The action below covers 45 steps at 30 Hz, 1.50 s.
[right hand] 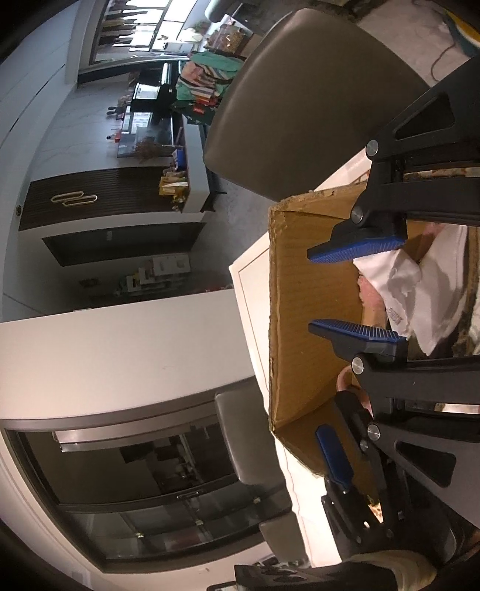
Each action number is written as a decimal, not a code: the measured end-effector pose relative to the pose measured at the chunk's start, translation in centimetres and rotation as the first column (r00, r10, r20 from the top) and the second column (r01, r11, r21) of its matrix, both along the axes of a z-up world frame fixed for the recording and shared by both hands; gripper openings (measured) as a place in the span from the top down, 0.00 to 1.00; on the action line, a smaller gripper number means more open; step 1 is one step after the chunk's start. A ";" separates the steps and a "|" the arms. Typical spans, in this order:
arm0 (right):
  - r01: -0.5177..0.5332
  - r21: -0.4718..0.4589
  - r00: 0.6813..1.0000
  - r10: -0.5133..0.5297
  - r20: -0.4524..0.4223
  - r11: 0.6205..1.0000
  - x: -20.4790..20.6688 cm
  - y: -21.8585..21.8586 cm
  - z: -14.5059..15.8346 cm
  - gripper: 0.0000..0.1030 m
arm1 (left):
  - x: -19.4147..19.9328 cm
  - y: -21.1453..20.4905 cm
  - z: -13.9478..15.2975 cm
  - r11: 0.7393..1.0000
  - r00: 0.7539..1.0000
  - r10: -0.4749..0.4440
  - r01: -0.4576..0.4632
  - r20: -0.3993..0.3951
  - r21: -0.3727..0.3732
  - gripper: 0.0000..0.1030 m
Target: Organize soft objects
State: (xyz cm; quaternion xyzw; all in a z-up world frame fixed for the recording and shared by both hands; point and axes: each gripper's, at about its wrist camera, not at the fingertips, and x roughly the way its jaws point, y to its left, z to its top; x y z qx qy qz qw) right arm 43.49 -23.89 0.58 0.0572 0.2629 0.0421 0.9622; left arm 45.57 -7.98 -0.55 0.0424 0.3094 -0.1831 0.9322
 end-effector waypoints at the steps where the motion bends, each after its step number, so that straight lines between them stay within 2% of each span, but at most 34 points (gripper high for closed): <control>1: 0.004 -0.002 1.000 -0.004 0.002 1.000 -0.1 0.0 0.1 0.67 | -0.1 0.1 0.1 1.000 1.000 0.001 -0.001 0.001 -0.001 0.56; 15: 0.009 -0.007 0.999 -0.009 0.035 1.000 -3.9 0.6 2.6 0.67 | -4.6 1.5 3.8 0.998 0.997 0.063 -0.062 0.045 -0.024 0.52; 32: 0.036 0.038 0.997 -0.038 0.073 0.999 -13.7 1.0 6.8 0.67 | -15.2 3.1 9.6 0.989 0.977 0.146 -0.143 0.153 -0.027 0.39; 33: 0.038 0.034 0.996 -0.041 0.077 0.999 -14.4 1.1 7.0 0.66 | -16.0 3.2 9.8 0.989 0.976 0.150 -0.147 0.159 -0.027 0.37; 35: 0.048 0.024 0.995 -0.050 0.090 0.999 -16.0 1.2 7.4 0.57 | -17.3 3.2 10.1 0.988 0.974 0.153 -0.150 0.168 -0.026 0.36; 43: 0.066 0.011 0.992 -0.066 0.108 0.998 -21.2 1.3 8.4 0.56 | -22.2 3.3 11.1 0.982 0.961 0.184 -0.186 0.208 -0.008 0.29; 45: 0.072 0.004 0.992 -0.072 0.107 0.997 -22.6 1.3 8.5 0.53 | -23.4 3.2 11.2 0.980 0.956 0.195 -0.200 0.219 0.002 0.27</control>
